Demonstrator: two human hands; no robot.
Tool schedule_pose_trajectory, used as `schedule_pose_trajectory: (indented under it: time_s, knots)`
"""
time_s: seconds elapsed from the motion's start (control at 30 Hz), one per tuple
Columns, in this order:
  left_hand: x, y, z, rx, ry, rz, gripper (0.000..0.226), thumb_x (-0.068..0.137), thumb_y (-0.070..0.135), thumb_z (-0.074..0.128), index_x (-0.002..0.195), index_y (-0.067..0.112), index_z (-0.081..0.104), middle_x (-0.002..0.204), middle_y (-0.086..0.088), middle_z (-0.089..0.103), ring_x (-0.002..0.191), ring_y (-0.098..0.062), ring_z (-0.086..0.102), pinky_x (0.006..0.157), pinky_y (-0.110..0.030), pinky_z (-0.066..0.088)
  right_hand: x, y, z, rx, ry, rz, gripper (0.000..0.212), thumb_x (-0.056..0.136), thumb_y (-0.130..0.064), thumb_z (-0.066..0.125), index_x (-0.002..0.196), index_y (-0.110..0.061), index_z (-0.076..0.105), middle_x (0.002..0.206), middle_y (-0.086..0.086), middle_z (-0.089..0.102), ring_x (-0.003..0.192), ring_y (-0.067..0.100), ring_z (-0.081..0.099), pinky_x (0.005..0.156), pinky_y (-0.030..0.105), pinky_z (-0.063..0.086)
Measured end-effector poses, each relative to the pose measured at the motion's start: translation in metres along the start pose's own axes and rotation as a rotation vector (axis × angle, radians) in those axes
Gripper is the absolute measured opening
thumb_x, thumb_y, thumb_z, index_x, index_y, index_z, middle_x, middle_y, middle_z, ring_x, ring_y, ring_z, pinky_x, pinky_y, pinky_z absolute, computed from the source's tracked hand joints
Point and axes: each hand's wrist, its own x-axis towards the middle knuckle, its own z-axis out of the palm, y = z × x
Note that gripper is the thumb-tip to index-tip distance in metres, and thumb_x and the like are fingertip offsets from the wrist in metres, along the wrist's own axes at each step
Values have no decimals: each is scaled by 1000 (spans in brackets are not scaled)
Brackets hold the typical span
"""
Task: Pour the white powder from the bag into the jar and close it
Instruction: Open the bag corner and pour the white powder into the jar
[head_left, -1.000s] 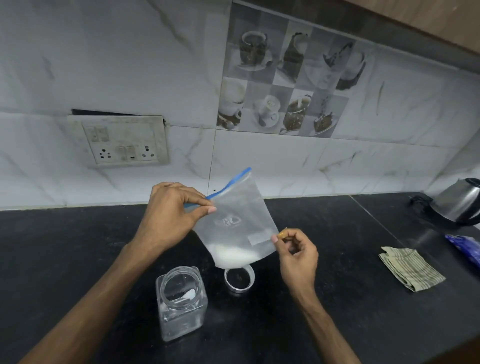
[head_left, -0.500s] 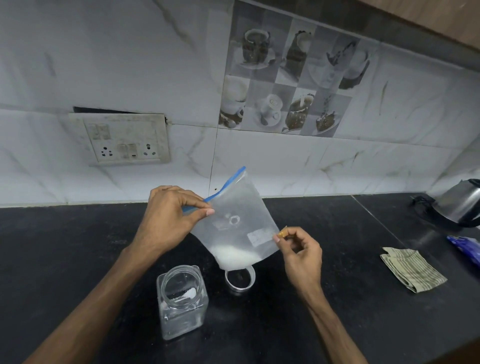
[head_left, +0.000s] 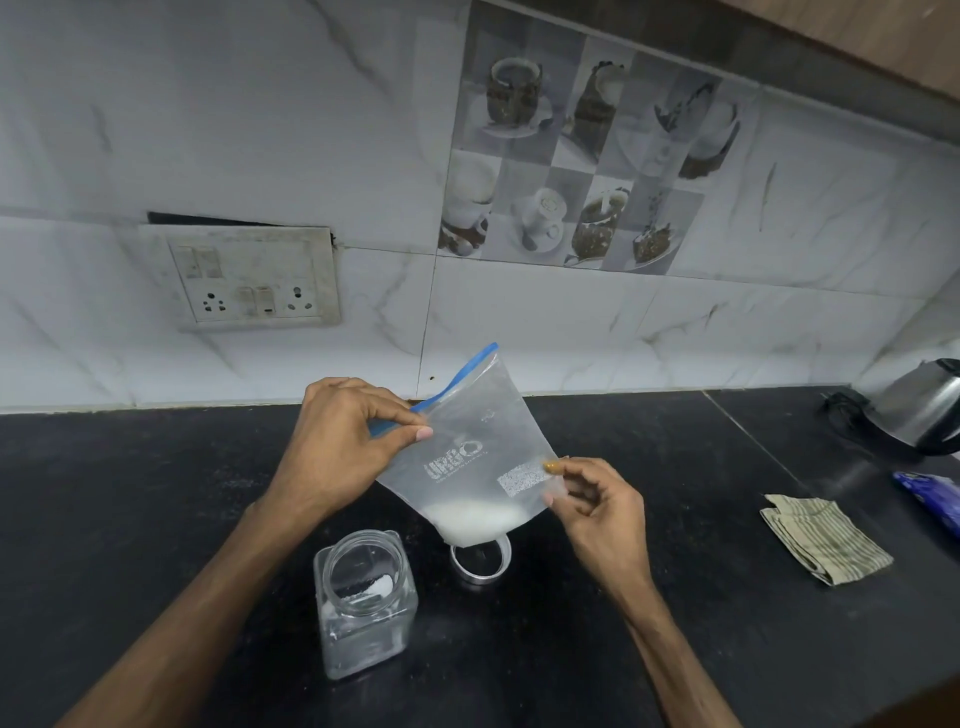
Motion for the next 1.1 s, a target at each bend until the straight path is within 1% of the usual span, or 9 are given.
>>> schedule_pose_trajectory:
  time_s: [0.13, 0.27, 0.33, 0.4, 0.53, 0.63, 0.77, 0.97, 1.1]
  knots:
    - [-3, 0, -1, 11, -11, -5, 13, 70, 34, 84, 82, 33, 80, 79, 30, 66, 87, 5, 62, 99, -48, 47, -3, -3, 0, 26, 131, 63, 36, 77, 6, 76, 98, -18, 60, 86, 5, 71, 72, 6, 68, 67, 13, 54]
    - [-4, 0, -2, 6, -9, -6, 13, 70, 32, 85, 82, 33, 80, 80, 31, 66, 86, 6, 63, 98, -47, 48, -5, -4, -1, -1, 163, 70, 38, 77, -1, 80, 95, -24, 55, 75, -2, 75, 72, 4, 70, 67, 11, 51]
    - [-5, -1, -3, 4, -7, -12, 14, 70, 32, 85, 82, 33, 80, 80, 30, 67, 87, 3, 65, 98, -46, 48, -3, -4, -4, 8, 198, 67, 36, 78, -2, 79, 91, -26, 55, 76, -7, 76, 73, 5, 70, 68, 13, 51]
    - [-6, -1, -4, 1, -8, -17, 14, 70, 32, 85, 83, 33, 80, 81, 29, 67, 87, 3, 65, 98, -46, 48, -3, -4, -5, 6, 182, 46, 34, 78, 0, 79, 85, -25, 56, 76, -6, 75, 70, 8, 69, 66, 16, 51]
    - [-8, -2, -2, -4, -12, -14, 13, 70, 31, 85, 82, 34, 80, 80, 32, 65, 86, 4, 64, 96, -46, 50, -4, -5, -4, 16, 207, 32, 30, 80, -1, 77, 77, -21, 55, 75, -4, 72, 59, 6, 54, 61, 22, 51]
    - [-8, -2, 0, -10, -17, -3, 13, 71, 28, 86, 82, 32, 80, 80, 31, 66, 85, 3, 65, 94, -45, 51, -3, -7, -3, 2, 206, 6, 30, 80, 1, 76, 73, -19, 55, 73, -2, 72, 57, 4, 51, 58, 21, 49]
    - [-8, -4, 0, -12, -6, -6, 12, 71, 28, 86, 82, 31, 81, 81, 26, 70, 86, 2, 66, 95, -45, 50, -1, -9, -3, 13, 202, -4, 28, 79, 1, 77, 72, -16, 56, 74, 1, 72, 57, 3, 53, 57, 17, 48]
    - [-11, -4, 0, -29, -13, -34, 12, 72, 28, 85, 82, 31, 81, 83, 19, 74, 87, 2, 66, 95, -43, 51, -1, -8, -2, 46, 236, -38, 25, 80, 3, 75, 70, -13, 60, 72, 0, 70, 60, 3, 55, 59, 18, 49]
    - [-14, -2, 1, -48, -15, -44, 11, 72, 27, 84, 83, 30, 81, 82, 24, 72, 82, 9, 66, 97, -43, 51, -1, -8, -2, 11, 238, -46, 27, 82, 6, 73, 72, -19, 66, 71, -9, 68, 59, 3, 53, 56, 15, 46]
